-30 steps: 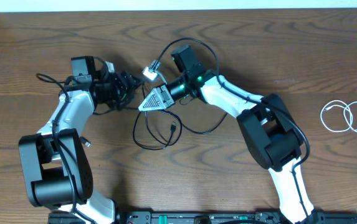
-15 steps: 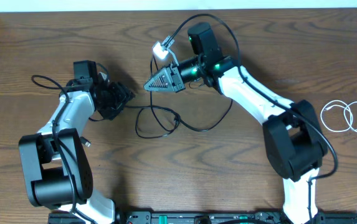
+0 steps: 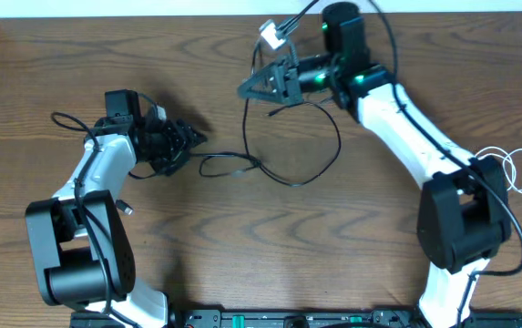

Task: Untangle cables

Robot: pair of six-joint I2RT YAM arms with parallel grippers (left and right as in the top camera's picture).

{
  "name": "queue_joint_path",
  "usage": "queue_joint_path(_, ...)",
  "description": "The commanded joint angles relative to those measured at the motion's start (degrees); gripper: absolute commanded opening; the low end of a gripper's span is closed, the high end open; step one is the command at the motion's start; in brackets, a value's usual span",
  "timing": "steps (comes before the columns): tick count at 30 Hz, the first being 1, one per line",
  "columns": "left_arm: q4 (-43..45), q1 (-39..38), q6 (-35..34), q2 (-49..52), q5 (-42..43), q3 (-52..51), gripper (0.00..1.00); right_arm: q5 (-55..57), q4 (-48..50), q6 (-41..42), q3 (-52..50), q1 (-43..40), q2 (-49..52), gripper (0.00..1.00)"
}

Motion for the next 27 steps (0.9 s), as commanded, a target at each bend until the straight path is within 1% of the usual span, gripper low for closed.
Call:
queue_joint_path(1, -0.4, 0.4, 0.8, -3.0, 10.1, 2.0, 0.66, 0.5, -0.3, 0.9, 0.0, 0.1, -1.6, 0.01)
queue_joint_path(4, -3.3, 0.3, 1.4, -5.2, 7.8, 2.0, 0.66, 3.8, -0.5, 0.9, 0.0, -0.1, -1.6, 0.01)
queue_joint_path(6, -6.2, 0.3, 1.4, -7.3, 3.4, 2.0, 0.66, 7.8, -1.4, 0.9, 0.0, -0.1, -1.6, 0.01)
queue_joint_path(8, -8.7, 0.3, 1.5, -9.2, 0.9, 2.0, 0.66, 11.7, -2.7, 0.9, 0.0, -0.1, -1.6, 0.01)
queue_joint_path(10, -11.9, 0.0, 1.9, -11.5, 0.2, 2.0, 0.66, 16.0, -4.3, 0.8, 0.0, -0.1, -1.6, 0.01)
queue_joint_path(13, -14.9, -1.2, 2.5, -12.1, -0.3, 2.0, 0.66, 17.9, -4.5, 0.7, 0.0, -0.1, -1.6, 0.01)
queue_joint_path(16, -17.5, -4.3, 2.2, -11.8, -0.9, 0.9, 0.66, 19.8, -4.5, 0.5, 0.0, -0.1, -1.6, 0.01)
queue_joint_path(17, -17.6, -5.7, 1.5, -11.8, -0.9, 0.2, 0.66, 19.7, -4.5, 0.5, 0.0, -0.1, -1.6, 0.01)
queue_joint_path(20, -17.5, -9.0, -3.4, -11.7, -1.5, -0.6, 0.66, 19.7, -4.7, 0.4, 0.0, -0.1, -1.6, 0.01)
queue_joint_path(23, -15.6, -12.0, -8.2, -11.7, -6.1, -0.6, 0.67, 19.7, -4.7, 0.4, 0.0, 0.0, -1.6, 0.01)
queue_joint_path(25, -14.1, -14.1, -11.3, -11.5, -8.9, -0.6, 0.70, 19.7, -4.7, 0.4, 0.0, 0.0, -1.6, 0.01)
queue_joint_path(27, -13.4, -16.2, -12.9, -11.3, -9.0, -0.6, 0.70, 19.5, -4.7, 0.4, 0.0, 0.0, -1.6, 0.01)
